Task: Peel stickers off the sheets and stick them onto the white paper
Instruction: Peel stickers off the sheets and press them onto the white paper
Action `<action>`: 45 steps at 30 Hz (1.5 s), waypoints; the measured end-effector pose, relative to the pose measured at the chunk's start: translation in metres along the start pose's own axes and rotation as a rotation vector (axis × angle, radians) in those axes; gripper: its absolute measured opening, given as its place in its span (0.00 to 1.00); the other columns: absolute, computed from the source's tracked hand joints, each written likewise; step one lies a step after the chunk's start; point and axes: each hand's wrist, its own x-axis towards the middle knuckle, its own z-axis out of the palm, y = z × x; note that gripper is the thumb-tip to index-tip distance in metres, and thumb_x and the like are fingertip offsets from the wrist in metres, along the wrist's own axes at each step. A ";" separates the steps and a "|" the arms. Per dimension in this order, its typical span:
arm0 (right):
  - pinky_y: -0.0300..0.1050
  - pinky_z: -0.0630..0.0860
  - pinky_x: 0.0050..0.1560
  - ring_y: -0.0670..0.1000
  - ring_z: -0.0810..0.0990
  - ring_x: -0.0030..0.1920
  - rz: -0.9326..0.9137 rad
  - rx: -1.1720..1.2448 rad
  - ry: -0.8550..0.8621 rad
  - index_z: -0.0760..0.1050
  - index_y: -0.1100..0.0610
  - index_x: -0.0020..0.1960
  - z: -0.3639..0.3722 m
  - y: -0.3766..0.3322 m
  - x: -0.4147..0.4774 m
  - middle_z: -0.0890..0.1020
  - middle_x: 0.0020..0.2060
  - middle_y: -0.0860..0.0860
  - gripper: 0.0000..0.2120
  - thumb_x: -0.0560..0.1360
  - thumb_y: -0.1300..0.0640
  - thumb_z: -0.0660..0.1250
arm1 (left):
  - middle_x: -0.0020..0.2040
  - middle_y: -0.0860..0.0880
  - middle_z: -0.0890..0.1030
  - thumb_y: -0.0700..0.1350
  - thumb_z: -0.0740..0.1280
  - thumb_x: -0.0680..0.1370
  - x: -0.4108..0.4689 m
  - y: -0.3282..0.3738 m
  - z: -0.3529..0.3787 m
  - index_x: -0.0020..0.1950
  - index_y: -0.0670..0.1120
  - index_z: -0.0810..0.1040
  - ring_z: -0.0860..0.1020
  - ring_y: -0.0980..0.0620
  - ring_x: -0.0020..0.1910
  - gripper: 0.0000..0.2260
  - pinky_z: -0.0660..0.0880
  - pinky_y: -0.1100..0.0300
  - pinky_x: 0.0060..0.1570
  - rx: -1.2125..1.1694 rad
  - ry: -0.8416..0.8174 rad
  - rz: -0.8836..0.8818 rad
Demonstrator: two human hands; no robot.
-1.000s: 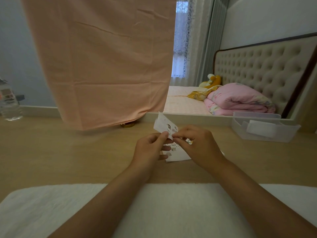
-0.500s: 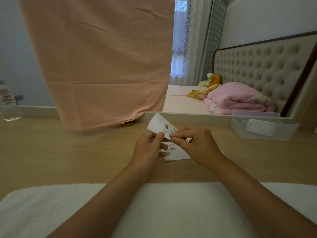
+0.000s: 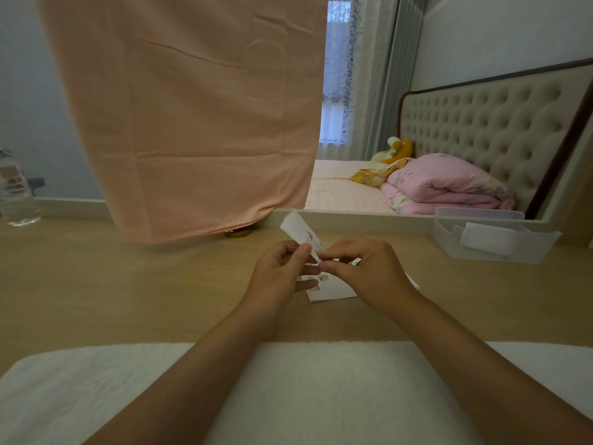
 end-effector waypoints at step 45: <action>0.44 0.79 0.41 0.42 0.81 0.37 0.121 -0.155 0.068 0.87 0.46 0.47 0.005 -0.004 -0.001 0.85 0.42 0.39 0.04 0.73 0.48 0.76 | 0.44 0.46 0.87 0.40 0.72 0.77 -0.002 -0.006 -0.001 0.50 0.40 0.84 0.86 0.48 0.45 0.04 0.83 0.52 0.51 0.020 0.054 0.002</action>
